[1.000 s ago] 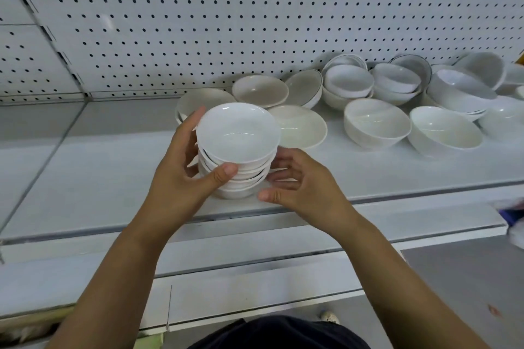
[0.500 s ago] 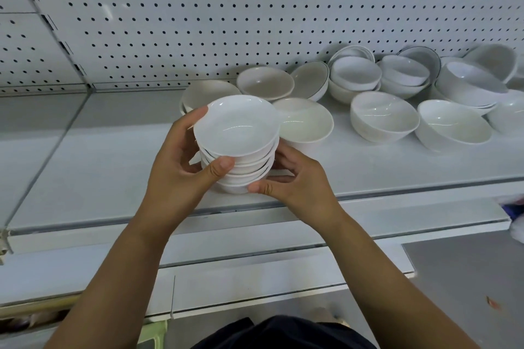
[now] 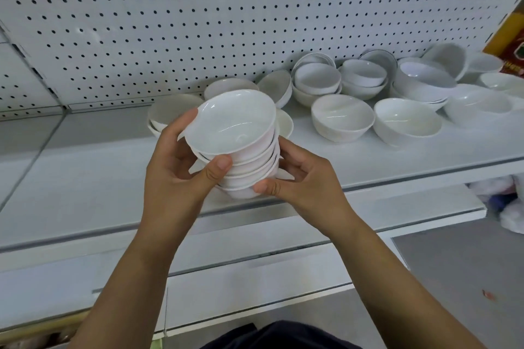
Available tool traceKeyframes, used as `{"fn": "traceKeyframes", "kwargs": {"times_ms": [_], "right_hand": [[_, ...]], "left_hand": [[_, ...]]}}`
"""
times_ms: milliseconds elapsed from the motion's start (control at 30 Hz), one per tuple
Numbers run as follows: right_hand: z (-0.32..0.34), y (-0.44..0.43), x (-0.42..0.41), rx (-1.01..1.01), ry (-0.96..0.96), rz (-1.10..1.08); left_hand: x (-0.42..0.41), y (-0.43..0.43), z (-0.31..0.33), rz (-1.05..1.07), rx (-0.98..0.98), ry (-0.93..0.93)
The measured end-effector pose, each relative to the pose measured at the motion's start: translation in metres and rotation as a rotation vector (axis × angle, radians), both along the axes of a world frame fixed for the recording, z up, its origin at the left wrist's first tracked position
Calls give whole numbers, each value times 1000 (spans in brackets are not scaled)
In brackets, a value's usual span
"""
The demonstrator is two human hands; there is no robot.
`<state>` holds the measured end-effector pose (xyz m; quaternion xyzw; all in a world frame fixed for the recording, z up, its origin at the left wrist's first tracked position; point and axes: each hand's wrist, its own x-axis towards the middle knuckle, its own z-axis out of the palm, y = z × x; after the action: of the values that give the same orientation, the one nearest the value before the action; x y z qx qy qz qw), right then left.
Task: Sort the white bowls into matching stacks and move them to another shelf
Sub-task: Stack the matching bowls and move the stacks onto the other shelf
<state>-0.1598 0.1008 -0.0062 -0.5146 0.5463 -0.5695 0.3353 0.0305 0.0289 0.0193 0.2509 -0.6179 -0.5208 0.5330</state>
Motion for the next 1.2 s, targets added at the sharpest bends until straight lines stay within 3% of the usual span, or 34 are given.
{"fn": "traceKeyframes", "kwargs": {"times_ms": [767,1200], "right_hand": [[17,310,-241,-18,-26,-465],[15,416,-333,-53,-68,-664]], "left_hand": [[-291,227,17,-452,74,-45],[-423,305,16,-664,109,-148]]}}
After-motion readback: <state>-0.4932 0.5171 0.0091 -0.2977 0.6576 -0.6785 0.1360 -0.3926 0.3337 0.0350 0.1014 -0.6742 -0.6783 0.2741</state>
